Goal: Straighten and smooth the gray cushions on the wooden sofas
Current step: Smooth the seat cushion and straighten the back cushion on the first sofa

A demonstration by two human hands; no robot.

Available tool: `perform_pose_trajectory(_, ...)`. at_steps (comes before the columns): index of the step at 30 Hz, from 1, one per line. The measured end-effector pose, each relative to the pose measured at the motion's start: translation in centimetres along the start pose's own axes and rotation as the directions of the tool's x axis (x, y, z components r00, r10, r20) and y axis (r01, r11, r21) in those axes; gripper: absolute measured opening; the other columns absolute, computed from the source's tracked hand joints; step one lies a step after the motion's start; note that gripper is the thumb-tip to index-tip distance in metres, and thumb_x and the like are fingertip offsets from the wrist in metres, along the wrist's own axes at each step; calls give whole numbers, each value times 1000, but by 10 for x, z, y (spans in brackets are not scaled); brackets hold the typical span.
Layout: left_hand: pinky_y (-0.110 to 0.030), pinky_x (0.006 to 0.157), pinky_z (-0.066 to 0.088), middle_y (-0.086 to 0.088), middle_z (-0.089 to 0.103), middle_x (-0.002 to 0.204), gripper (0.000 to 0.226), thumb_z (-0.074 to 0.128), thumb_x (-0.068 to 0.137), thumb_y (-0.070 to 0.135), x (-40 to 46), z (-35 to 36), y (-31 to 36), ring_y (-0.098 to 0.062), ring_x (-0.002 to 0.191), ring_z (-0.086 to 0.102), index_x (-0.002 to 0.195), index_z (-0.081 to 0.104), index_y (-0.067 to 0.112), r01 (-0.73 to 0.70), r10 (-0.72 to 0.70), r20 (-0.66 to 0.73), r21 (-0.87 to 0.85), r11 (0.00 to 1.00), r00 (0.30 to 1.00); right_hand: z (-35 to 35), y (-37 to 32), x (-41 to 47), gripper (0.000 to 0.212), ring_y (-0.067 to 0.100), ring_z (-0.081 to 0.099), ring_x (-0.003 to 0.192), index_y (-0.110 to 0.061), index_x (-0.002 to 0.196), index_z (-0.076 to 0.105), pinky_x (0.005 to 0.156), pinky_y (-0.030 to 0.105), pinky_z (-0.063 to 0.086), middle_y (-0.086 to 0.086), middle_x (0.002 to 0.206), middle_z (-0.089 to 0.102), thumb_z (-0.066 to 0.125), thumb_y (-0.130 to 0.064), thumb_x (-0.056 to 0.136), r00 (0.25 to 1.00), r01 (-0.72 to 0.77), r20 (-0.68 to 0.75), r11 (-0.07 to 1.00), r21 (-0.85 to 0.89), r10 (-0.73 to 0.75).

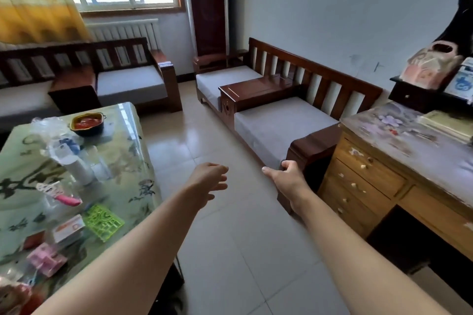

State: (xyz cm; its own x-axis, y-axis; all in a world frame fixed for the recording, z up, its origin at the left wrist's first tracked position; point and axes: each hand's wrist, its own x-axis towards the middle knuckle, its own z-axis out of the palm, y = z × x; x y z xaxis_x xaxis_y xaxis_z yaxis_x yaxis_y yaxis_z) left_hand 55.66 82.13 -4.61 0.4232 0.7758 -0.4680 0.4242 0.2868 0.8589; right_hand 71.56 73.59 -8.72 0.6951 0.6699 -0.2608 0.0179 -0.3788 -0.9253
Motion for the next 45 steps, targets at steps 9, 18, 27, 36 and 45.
perform_pose_trajectory(9,-36,86,36,-7,62,113,13,50,97,22,231,18,98,-22,94,61,107,53,15,17,-19,31,66,998,999,23,-41,241,79,28,46,126,-12,143,32,96,37,45,11,145,38,71,-40,80,996,-78,-52,996,-47,76)
perform_pose_trajectory(18,-18,52,33,-8,55,101,6,49,98,15,454,19,181,-15,79,52,101,53,11,-6,-15,131,158,987,991,65,-76,444,81,24,40,133,-14,147,25,104,34,38,9,150,32,69,-36,83,978,-191,-100,979,-76,183)
perform_pose_trajectory(27,-18,56,35,-1,50,87,11,55,94,15,686,17,224,-9,66,45,102,50,21,-171,22,363,383,908,932,131,-73,603,72,25,37,134,-28,152,15,87,25,34,6,154,27,50,-10,91,915,-329,-260,943,-40,308)
perform_pose_trajectory(36,-32,80,48,-5,52,111,46,59,92,22,850,74,228,-22,95,56,134,42,15,-288,-73,470,648,705,880,148,-38,730,76,28,29,138,-22,152,13,106,33,33,10,152,22,57,-21,91,860,-456,-315,882,-117,402)
perform_pose_trajectory(45,-44,106,36,-5,36,148,68,61,90,29,1000,150,165,-28,131,40,146,23,22,-560,-124,606,782,274,785,167,58,842,88,29,18,140,-20,153,5,111,34,25,5,156,12,63,-24,87,821,-563,-313,769,-304,478)
